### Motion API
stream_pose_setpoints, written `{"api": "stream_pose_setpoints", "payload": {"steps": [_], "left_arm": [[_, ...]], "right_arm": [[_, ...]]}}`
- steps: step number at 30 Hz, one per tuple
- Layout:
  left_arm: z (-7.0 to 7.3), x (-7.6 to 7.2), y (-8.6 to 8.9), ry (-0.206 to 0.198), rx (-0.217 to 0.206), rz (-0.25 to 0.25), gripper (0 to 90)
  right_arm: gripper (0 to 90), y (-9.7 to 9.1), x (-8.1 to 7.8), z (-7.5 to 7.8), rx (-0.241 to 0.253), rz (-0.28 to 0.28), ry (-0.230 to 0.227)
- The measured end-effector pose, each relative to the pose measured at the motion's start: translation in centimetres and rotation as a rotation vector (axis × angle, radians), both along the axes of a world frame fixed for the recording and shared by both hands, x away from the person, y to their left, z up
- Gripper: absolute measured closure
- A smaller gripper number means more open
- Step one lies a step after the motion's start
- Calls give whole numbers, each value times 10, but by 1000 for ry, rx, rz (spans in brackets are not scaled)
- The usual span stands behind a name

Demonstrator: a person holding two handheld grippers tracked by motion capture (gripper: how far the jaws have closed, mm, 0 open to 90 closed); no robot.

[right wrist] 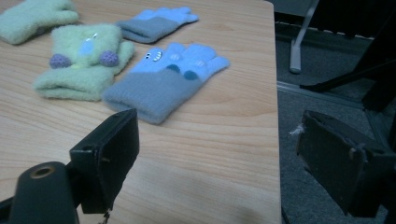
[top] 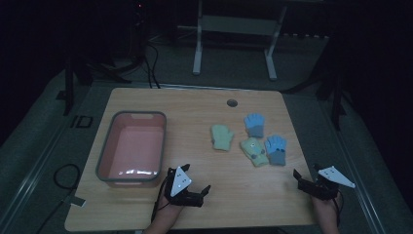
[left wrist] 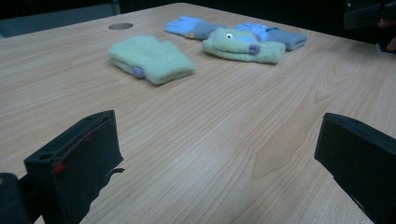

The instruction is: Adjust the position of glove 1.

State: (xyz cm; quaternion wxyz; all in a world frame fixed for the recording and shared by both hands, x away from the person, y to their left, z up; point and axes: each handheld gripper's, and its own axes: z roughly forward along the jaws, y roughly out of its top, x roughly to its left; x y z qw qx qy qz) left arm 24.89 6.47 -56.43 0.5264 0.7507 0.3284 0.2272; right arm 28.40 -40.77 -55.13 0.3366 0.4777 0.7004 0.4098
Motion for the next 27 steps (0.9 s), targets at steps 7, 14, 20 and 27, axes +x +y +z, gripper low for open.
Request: {"api": "stream_pose_setpoints", "payload": {"steps": [7, 14, 20, 27], "left_arm": [[0, 0, 2, 5, 0, -7, 6], [0, -1, 4, 12, -4, -32, 6], [0, -1, 4, 11, 2, -23, 6], [0, -1, 3, 0, 2, -19, 6]], "right_arm": [[126, -2, 2, 2, 29, -5, 67], [134, 3, 8, 11, -6, -2, 185], [121, 10, 15, 26, 6, -19, 206], [115, 20, 22, 53, 31, -3, 161]]}}
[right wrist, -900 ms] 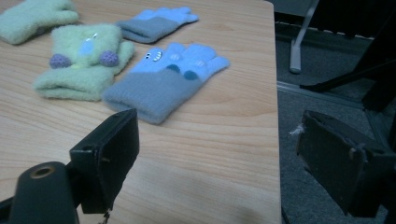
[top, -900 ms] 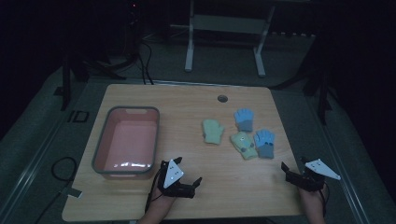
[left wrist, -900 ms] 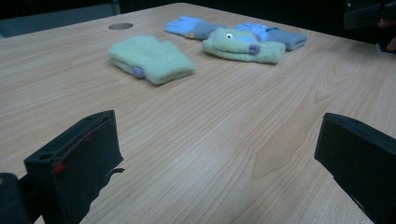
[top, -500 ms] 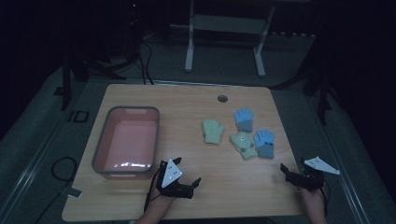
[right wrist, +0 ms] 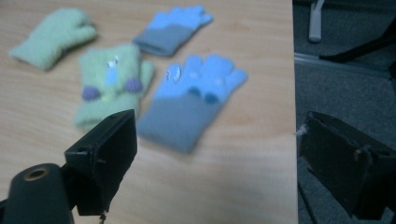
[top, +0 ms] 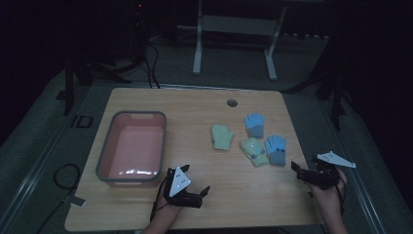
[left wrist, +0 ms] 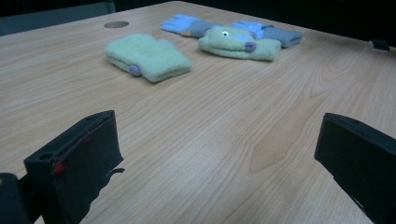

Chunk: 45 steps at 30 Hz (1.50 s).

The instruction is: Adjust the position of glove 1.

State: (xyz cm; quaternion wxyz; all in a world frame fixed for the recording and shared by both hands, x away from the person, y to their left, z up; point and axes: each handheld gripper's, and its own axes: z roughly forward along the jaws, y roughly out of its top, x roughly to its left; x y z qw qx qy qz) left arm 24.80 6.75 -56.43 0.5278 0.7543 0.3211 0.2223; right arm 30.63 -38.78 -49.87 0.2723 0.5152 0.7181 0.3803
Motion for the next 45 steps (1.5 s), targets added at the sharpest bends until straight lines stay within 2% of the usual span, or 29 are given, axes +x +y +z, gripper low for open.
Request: {"api": "stream_pose_setpoints", "payload": {"steps": [1, 3, 4, 7, 12, 15, 19, 20, 22, 26, 35, 36, 45], "left_arm": [[0, 0, 0, 1, -1, 0, 6], [0, 0, 0, 3, -3, 0, 6], [0, 0, 0, 4, -4, 0, 6], [0, 0, 0, 2, -1, 1, 6], [0, 0, 0, 2, -1, 2, 6], [0, 0, 0, -4, 2, 4, 6], [0, -1, -1, -9, 9, 1, 6], [0, 0, -1, -5, 4, 3, 6], [0, 0, -1, -3, 2, 4, 6], [0, -1, -1, -11, 9, 3, 6], [0, -1, -2, -15, 11, 0, 6], [0, -1, -2, -15, 11, 0, 6], [0, -1, -2, -13, 6, -6, 6]], "right_arm": [[114, 4, 5, 9, -10, 11, -11], [114, 6, 7, 13, -8, 14, -16], [114, 11, 12, 22, 0, 23, -24], [114, 18, 19, 34, -5, 40, -57], [114, 30, 30, 47, -8, 63, -64], [120, 42, 40, 53, -18, 98, -57], [120, 55, 48, 55, -30, 126, -51], [120, 64, 53, 57, -28, 147, -49], [120, 67, 55, 57, -26, 155, -47], [130, 87, 67, 59, -5, 197, -26], [137, 124, 85, 53, -26, 274, 27], [137, 124, 85, 53, -26, 274, 27], [157, 162, 102, 43, -48, 328, 64]]}}
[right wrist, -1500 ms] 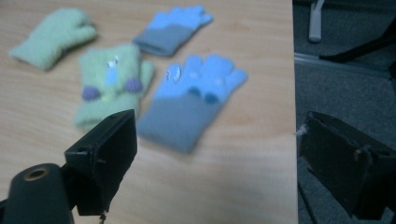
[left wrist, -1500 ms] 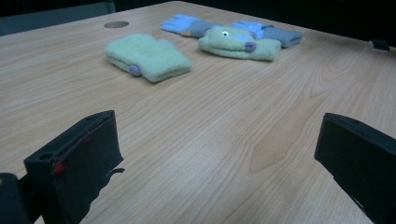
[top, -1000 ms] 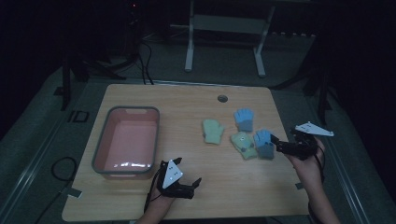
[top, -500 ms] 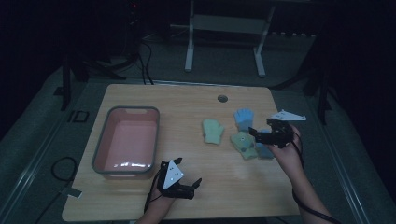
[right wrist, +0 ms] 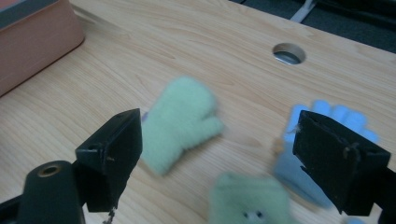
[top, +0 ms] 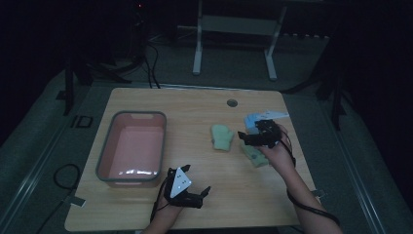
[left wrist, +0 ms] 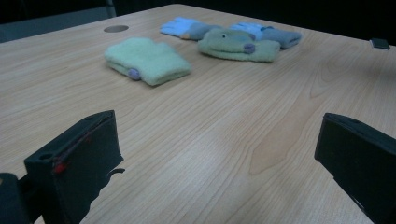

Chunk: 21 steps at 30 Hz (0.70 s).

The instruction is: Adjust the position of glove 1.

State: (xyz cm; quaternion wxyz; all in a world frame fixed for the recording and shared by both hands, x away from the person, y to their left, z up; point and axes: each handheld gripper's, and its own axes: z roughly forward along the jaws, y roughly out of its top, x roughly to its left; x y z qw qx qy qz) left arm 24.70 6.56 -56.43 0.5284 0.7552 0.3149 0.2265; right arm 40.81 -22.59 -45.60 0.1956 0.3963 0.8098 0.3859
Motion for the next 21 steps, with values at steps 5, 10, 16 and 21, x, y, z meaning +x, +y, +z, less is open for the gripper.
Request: {"api": "stream_pose_setpoints", "payload": {"steps": [5, 10, 16, 21], "left_arm": [[0, 0, -1, -6, 5, -3, 6], [0, 0, 0, -3, 1, -4, 6], [0, -1, -1, -8, 9, -4, 6], [0, -1, -1, -6, 6, -6, 6]], "right_arm": [[194, 22, 9, -10, -11, 25, 29], [287, 41, 17, -22, -33, 30, 40], [449, 59, 29, -36, -54, 51, 73], [550, 73, 39, -50, -83, 68, 111]]}}
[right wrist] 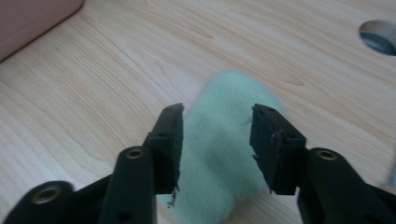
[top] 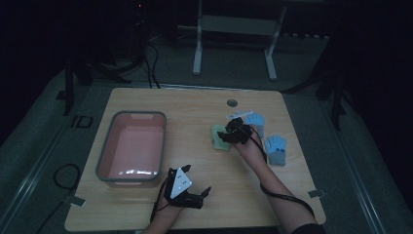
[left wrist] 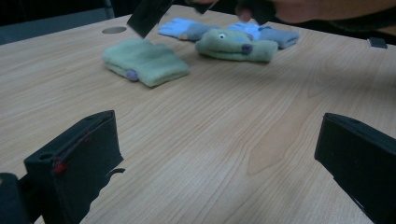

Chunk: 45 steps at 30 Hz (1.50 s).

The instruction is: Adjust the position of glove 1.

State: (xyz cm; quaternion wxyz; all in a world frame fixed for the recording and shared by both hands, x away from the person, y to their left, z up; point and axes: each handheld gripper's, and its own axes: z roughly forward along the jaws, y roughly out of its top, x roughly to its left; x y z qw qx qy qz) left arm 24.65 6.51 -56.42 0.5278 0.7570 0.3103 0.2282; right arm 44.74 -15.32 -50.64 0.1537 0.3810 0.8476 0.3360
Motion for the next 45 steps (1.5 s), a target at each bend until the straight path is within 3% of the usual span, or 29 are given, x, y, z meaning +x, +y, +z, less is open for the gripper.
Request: {"api": "stream_pose_setpoints", "payload": {"steps": [5, 10, 17, 25, 31, 36, 45], "left_arm": [[0, 0, 0, 1, -2, -2, 6], [0, 0, 0, 5, -5, -4, 6], [0, 1, 0, 8, -10, 2, 6], [0, 2, 0, 10, -11, 4, 6], [0, 2, 0, 10, -12, 5, 6], [0, 2, 0, 9, -10, 7, 6], [0, 2, -1, 12, -9, 8, 6]], "right_arm": [[545, 10, 8, -13, -69, 4, -18], [561, 9, 17, -28, -88, -12, 1], [684, 9, 15, -39, -47, -20, 1], [839, 14, 13, -39, -50, -43, -8], [859, 13, 7, -25, -27, -59, -14], [858, 11, -5, -2, -3, -42, -34], [858, 3, -43, 44, 38, 5, -89]]}}
